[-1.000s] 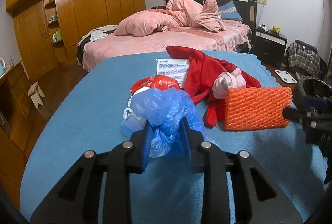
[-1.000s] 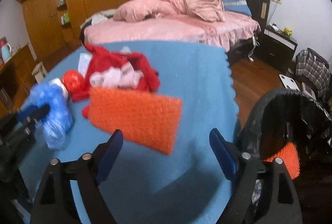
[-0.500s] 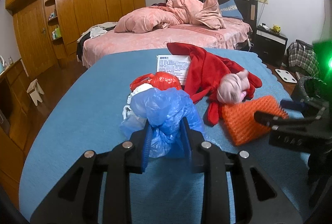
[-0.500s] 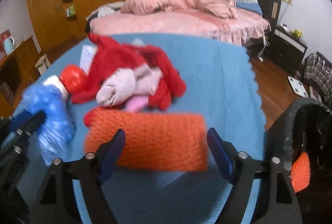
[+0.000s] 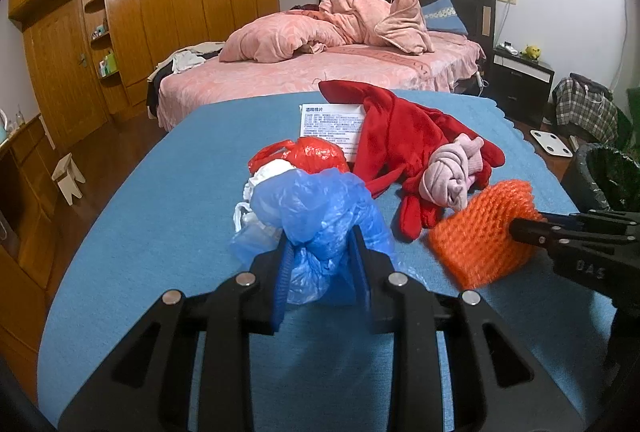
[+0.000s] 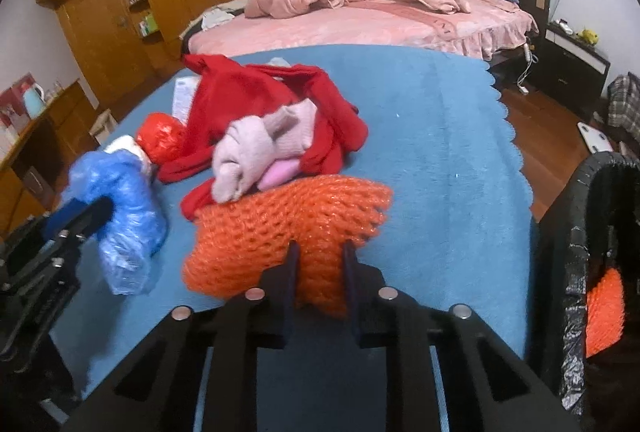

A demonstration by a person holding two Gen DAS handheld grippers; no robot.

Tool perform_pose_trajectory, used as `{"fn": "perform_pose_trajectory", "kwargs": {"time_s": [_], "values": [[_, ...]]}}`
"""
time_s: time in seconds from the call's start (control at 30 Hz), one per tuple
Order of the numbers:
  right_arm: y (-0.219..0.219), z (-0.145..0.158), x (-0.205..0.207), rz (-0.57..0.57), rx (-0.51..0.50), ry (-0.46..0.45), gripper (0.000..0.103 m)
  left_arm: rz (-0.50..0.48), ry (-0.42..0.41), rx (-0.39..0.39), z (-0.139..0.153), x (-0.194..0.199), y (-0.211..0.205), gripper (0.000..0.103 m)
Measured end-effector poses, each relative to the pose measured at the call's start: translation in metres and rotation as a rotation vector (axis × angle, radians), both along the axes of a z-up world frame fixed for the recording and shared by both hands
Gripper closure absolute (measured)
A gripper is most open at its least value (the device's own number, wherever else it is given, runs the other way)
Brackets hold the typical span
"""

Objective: Collect trash
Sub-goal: 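Grasp the second orange foam net with the right tool while the left holds the bag, then release the blue bag and orange net into the trash bin with both tools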

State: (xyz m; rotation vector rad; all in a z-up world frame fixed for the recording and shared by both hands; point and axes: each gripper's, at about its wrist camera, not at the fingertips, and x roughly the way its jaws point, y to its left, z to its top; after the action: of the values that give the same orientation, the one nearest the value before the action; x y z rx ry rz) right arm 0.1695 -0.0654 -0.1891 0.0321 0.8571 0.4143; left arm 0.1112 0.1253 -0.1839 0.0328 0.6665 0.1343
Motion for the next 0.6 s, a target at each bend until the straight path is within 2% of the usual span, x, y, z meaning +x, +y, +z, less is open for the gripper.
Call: {"fn": "perform_pose_trajectory", "kwargs": {"time_s": [0.13, 0.43, 0.6], "values": [[-0.009, 0.019, -0.009, -0.009, 0.024, -0.038, 0.083, -0.018, -0.020, 0.009, 0.006, -0.004, -0.005, 0.077], [-0.033, 0.056, -0.022, -0.055, 0.039, -0.114, 0.083, -0.085, -0.079, -0.055, 0.034, -0.013, -0.027, 0.078], [-0.060, 0.074, -0.031, -0.107, 0.052, -0.154, 0.083, -0.139, -0.124, -0.067, 0.054, -0.018, -0.046, 0.078]]}}
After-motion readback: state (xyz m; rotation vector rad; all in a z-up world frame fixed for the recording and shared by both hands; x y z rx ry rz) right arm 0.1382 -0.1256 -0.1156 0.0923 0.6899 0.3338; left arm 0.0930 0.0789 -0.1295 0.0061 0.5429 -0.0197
